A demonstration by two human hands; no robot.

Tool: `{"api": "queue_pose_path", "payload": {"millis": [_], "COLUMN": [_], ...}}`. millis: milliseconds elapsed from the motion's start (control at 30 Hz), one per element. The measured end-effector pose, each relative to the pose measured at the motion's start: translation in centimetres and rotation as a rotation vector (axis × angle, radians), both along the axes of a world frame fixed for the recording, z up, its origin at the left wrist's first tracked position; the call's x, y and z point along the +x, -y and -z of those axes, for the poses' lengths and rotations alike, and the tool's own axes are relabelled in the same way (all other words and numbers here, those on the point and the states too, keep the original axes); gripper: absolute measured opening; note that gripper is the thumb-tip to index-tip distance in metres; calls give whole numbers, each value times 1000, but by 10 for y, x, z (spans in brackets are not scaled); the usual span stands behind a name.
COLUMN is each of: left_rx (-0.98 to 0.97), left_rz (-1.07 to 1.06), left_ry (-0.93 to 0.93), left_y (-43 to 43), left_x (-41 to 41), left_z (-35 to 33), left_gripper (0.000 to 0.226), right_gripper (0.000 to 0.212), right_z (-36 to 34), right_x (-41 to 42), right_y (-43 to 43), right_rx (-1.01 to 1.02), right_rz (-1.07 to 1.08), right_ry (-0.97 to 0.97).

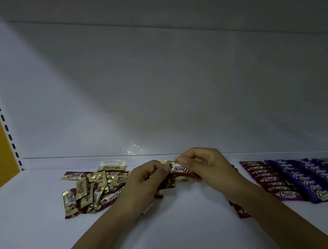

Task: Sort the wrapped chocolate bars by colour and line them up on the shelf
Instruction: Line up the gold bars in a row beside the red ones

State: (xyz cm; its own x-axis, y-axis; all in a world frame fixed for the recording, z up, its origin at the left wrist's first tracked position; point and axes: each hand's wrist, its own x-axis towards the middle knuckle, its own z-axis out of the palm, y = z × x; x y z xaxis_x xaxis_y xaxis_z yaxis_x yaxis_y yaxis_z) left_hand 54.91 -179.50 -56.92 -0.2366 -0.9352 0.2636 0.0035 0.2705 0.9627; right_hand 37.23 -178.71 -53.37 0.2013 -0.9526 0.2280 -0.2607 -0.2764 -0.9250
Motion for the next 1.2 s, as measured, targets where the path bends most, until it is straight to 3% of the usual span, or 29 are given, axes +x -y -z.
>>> {"api": "queue_pose_path", "payload": {"millis": [100, 300, 400, 467, 533, 633, 767, 900, 1200], "left_rx": [-1, -42, 7, 44, 75, 108, 129, 113, 126], "left_rz": [-44, -48, -103, -175, -220, -276, -291, -285, -295], "left_ry": [-69, -25, -16, -47, -81, -56, -3, 18, 16], "left_y": [-2, -6, -7, -6, -6, -6, -3, -4, -2], "left_x": [0, -1, 0, 3, 4, 4, 5, 3, 3], "left_z": [-4, -7, -7, -9, -11, -12, -10, -10, -10], "left_gripper": [27, 32, 35, 38, 42, 39, 40, 41, 41], "right_gripper": [28, 16, 13, 5, 7, 18, 13, 4, 13], "right_z": [0, 1, -2, 2, 8, 17, 24, 34, 44], "right_x": [-2, -3, -13, -20, -27, -35, -27, -14, -5], "right_y": [-1, 4, 9, 13, 16, 21, 20, 20, 29], "right_rx": [78, 155, 130, -3, -183, -305, -238, -340, -456], "right_rz": [-56, 11, 194, 340, 413, 335, 235, 224, 318], "right_ry": [6, 340, 421, 234, -138, -592, -580, -671, -829]}}
